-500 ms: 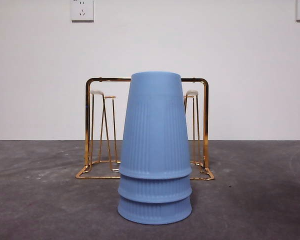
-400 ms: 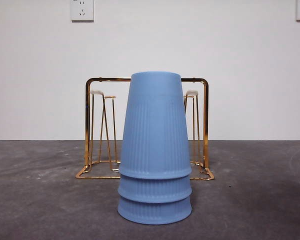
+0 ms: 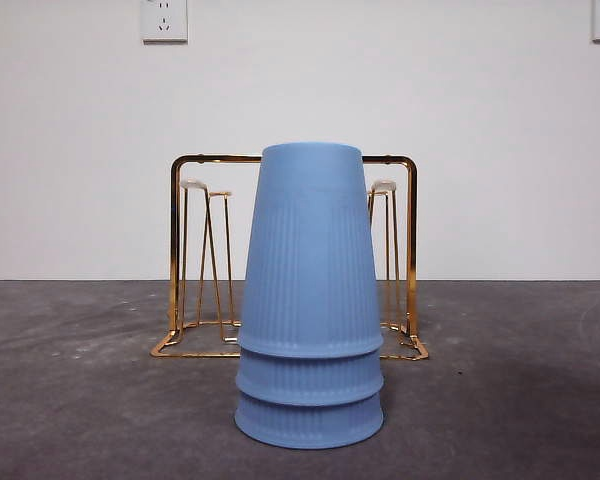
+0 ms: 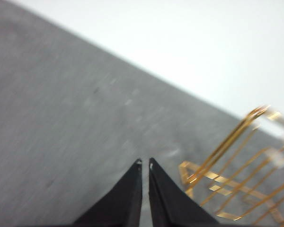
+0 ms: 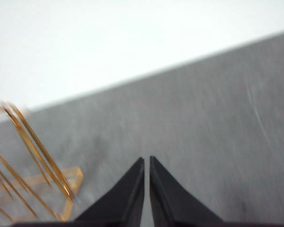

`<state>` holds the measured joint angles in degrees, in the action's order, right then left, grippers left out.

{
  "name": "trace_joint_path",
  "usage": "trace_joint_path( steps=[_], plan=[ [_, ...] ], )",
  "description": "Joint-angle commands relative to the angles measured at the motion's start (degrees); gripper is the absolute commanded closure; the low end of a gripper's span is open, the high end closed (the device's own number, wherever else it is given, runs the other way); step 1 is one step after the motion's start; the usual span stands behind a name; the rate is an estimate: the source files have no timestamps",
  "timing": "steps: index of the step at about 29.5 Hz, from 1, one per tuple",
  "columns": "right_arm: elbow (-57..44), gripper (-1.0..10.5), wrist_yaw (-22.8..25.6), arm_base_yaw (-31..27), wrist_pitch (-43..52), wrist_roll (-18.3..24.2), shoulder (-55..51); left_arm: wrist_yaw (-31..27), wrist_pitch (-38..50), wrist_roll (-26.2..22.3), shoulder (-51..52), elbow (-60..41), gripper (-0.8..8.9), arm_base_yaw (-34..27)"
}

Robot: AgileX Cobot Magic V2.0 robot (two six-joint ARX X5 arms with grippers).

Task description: Pick the top cup and place it on cupholder, pick up the mid cup and place it on cupholder, last pick the bottom cup and place it on cupholder.

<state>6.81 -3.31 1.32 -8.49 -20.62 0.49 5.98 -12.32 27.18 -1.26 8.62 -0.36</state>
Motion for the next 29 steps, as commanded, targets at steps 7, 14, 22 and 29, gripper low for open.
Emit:
trace_joint_path(
  steps=[7, 14, 22, 29],
  plan=[
    [14.5, 9.3, -4.2, -0.1, -3.3, 1.5, 9.4, 5.0, -6.3, -2.1, -9.4, 14.1, 7.99, 0.0],
    [29.0, 9.3, -13.2, 0.0, -15.4, 10.3, 23.7, 12.7, -17.0, -13.7, -22.1, 27.8, 7.99, 0.0],
    [41.7, 9.3, -23.8, 0.3, -30.3, 20.1, 35.4, 22.7, -29.3, -23.7, -31.8, 38.9, 7.99, 1.1],
    [44.7, 9.3, -25.4, 4.5, -35.8, 22.2, 38.1, 24.1, -36.7, -27.5, -33.3, 41.5, 7.99, 3.3]
  ],
)
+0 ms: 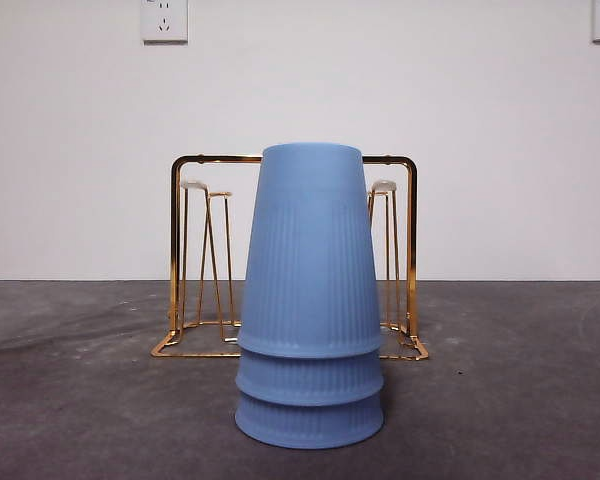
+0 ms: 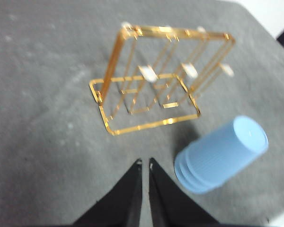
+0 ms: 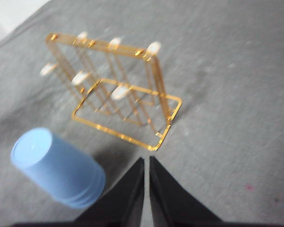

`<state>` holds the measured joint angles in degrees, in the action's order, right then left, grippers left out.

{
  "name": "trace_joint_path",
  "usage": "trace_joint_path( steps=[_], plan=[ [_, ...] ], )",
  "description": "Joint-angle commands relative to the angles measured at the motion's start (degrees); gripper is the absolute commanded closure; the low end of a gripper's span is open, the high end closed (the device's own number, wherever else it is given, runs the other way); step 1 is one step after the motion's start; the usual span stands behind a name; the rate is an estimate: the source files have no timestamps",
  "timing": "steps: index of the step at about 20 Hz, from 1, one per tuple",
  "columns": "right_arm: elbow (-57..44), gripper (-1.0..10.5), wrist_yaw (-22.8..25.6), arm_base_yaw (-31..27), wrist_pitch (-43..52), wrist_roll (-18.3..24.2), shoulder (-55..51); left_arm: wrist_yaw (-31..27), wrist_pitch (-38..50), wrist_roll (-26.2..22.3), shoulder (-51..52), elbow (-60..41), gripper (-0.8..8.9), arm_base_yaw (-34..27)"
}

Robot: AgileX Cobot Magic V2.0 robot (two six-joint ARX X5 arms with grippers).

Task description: Pick the top cup and place it on cupholder, pick up the mid cup and place it on cupholder, last pick the bottom cup and place it on cupholder.

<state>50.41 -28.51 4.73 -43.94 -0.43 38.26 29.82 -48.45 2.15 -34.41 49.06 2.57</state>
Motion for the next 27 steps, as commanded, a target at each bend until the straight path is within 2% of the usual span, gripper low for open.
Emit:
trace_joint_path(
  steps=[1, 5, 6, 8, 9, 10, 12, 16, 19, 25, 27],
  plan=[
    [1.0, 9.3, -0.1, 1.7, -0.7, 2.5, 0.3, 0.3, -1.2, -2.8, 0.0, 1.1, 7.99, 0.6],
    [1.0, 9.2, 0.0, 3.0, -1.0, 2.6, 0.2, 0.2, -1.4, -2.7, 0.0, 1.1, 7.60, 0.6],
    [1.0, 8.5, 0.0, 3.0, -1.0, 2.6, 0.2, 0.2, -1.3, -2.6, 0.0, 1.1, 7.03, 0.6],
    [1.0, 6.0, 0.0, 3.0, -1.0, 2.3, 0.2, 0.2, -1.3, -2.6, 0.0, 1.1, 5.43, 0.6],
    [1.0, 5.3, 0.0, 3.0, -1.0, 2.3, 0.2, 0.2, -1.3, -2.6, 0.0, 1.1, 4.75, 0.6],
    [1.0, 5.2, 0.0, 3.0, -1.0, 2.3, 0.2, 0.2, -1.3, -2.5, 0.0, 1.1, 3.99, 0.6],
    [1.0, 5.0, 0.0, 3.0, -1.1, 2.2, 0.2, 0.2, -1.3, -2.1, 0.0, 1.1, 3.12, 0.6],
    [1.0, 4.6, 0.0, 3.8, -1.1, 1.9, 0.3, 0.2, -1.3, -1.9, 0.0, 1.1, 3.06, 0.6],
    [1.0, 4.7, -1.6, 7.3, -0.7, 0.8, 1.4, 0.2, -1.3, -1.9, 0.0, 1.1, 3.06, 0.6],
    [1.0, 4.6, -1.2, 22.1, 6.9, -2.4, 9.5, 0.2, -1.3, -1.9, 0.0, 1.1, 3.06, 0.6],
    [1.0, 4.6, 0.8, 27.4, 11.1, -3.0, 13.3, 0.2, -1.3, -1.7, 0.0, 1.1, 3.06, 0.6]
  ],
)
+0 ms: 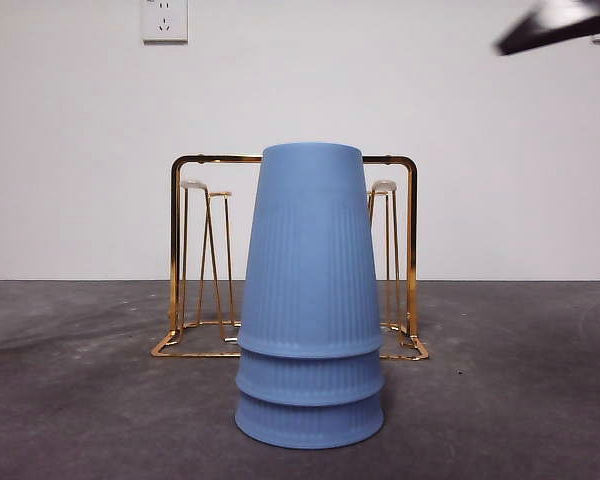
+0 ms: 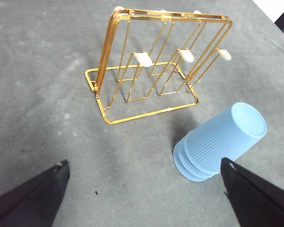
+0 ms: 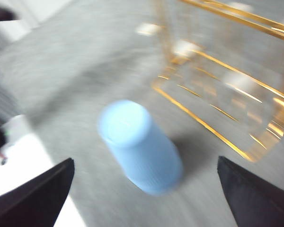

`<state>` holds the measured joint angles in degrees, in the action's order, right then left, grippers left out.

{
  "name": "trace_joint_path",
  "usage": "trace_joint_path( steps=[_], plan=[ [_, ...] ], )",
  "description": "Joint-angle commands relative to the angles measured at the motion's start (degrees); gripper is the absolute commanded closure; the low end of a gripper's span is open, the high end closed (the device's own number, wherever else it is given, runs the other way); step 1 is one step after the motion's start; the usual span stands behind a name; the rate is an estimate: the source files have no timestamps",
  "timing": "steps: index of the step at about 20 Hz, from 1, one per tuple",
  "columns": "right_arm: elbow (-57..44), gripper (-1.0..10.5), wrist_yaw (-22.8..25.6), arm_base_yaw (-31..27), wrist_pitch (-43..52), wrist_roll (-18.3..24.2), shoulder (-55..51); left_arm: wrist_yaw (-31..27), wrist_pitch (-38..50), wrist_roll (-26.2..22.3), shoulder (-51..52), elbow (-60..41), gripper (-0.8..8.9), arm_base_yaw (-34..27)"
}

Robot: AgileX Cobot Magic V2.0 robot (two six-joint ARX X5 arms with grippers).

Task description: Pick the top cup and place it on cupholder, pick up the mid cup and place it on cupholder, last pick the bottom cup and place it on cupholder.

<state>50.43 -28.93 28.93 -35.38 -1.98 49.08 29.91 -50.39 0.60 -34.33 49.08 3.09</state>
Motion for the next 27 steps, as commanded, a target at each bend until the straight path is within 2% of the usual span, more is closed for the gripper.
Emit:
trace_joint_path(
  steps=[1, 7, 19, 23, 27],
  plan=[
    [1.0, 4.6, 2.3, 5.7, 4.3, -1.5, 4.7, 0.2, 0.7, -0.1, -0.1, 1.0, 3.06, 0.1],
    [1.0, 4.6, 7.0, 13.4, 13.1, -1.5, 16.1, 0.2, 0.7, -0.1, -0.1, 1.0, 3.07, 0.1],
    [1.0, 4.7, 14.4, 17.0, 17.6, -0.1, 25.4, 0.2, 0.7, -0.1, -0.1, 1.0, 3.10, 0.1],
    [1.0, 6.3, 15.7, 17.1, 17.6, -0.1, 25.4, 0.1, 0.7, -0.1, -0.1, 1.0, 3.10, 0.1],
    [1.0, 6.3, 15.6, 17.2, 17.2, -0.2, 25.4, 0.1, 0.7, -0.1, -0.1, 1.0, 3.10, 0.1]
  ],
)
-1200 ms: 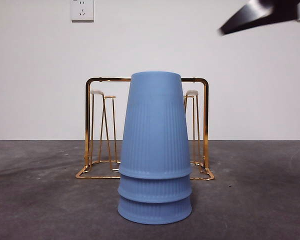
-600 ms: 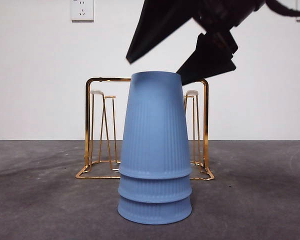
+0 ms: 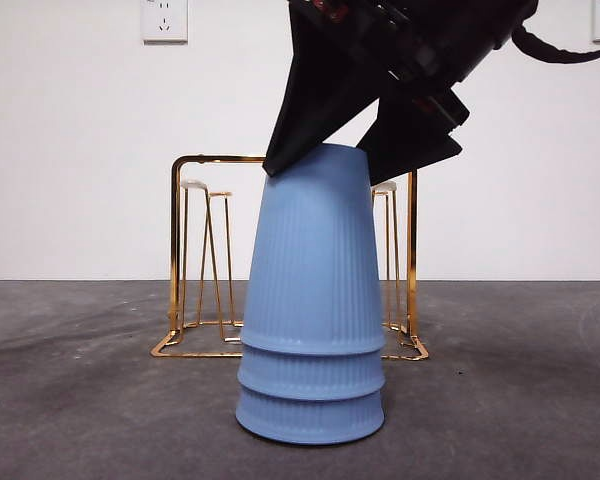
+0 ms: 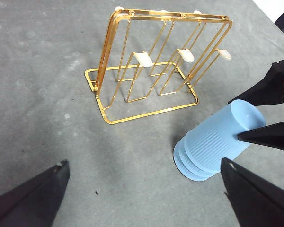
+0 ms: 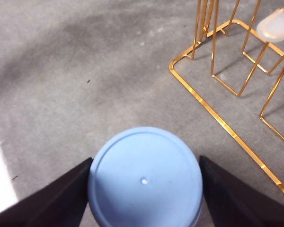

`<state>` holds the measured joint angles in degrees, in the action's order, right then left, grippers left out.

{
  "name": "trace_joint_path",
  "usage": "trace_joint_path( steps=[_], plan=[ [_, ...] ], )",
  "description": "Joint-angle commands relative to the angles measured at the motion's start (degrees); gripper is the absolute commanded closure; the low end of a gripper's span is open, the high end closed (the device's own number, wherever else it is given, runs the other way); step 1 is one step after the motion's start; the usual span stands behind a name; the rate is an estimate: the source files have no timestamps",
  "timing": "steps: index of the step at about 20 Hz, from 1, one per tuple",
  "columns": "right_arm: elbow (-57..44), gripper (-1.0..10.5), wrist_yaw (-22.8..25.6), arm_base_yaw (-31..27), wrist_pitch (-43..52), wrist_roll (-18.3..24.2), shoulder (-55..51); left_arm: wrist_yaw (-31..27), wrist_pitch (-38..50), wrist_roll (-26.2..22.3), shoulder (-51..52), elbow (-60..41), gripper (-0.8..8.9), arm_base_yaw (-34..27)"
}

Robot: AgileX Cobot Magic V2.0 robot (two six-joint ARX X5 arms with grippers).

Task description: Pick the top cup and place it on cupholder, pick up the mid cup and place it on cupholder, last pick the bottom cup and place it on cupholder.

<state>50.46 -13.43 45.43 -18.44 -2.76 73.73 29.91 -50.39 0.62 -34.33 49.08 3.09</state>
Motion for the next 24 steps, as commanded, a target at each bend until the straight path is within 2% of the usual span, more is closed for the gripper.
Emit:
trace_joint_path(
  steps=[1, 10, 14, 17, 24],
  plan=[
    [1.0, 6.5, 0.0, 0.6, 0.4, 0.7, 0.8, 0.1, 0.7, -0.2, -0.1, 1.0, 3.10, 0.1],
    [2.3, 8.5, -0.1, 1.7, 1.0, 1.4, -0.2, 0.1, 0.7, -0.2, -0.1, 1.0, 3.10, 0.1],
    [6.2, 8.5, 0.0, 2.2, -2.8, 2.8, -0.2, 0.1, 0.7, -0.2, -0.1, 1.0, 3.10, 0.1],
    [10.7, 9.3, 0.0, 2.2, -7.3, 3.9, -0.2, 0.1, 0.7, -0.2, -0.1, 1.0, 3.10, 0.1],
    [19.3, 9.3, 2.2, 2.2, -14.1, 5.1, -1.7, 0.1, 0.7, -0.2, -0.1, 1.0, 3.10, 0.1]
  ],
)
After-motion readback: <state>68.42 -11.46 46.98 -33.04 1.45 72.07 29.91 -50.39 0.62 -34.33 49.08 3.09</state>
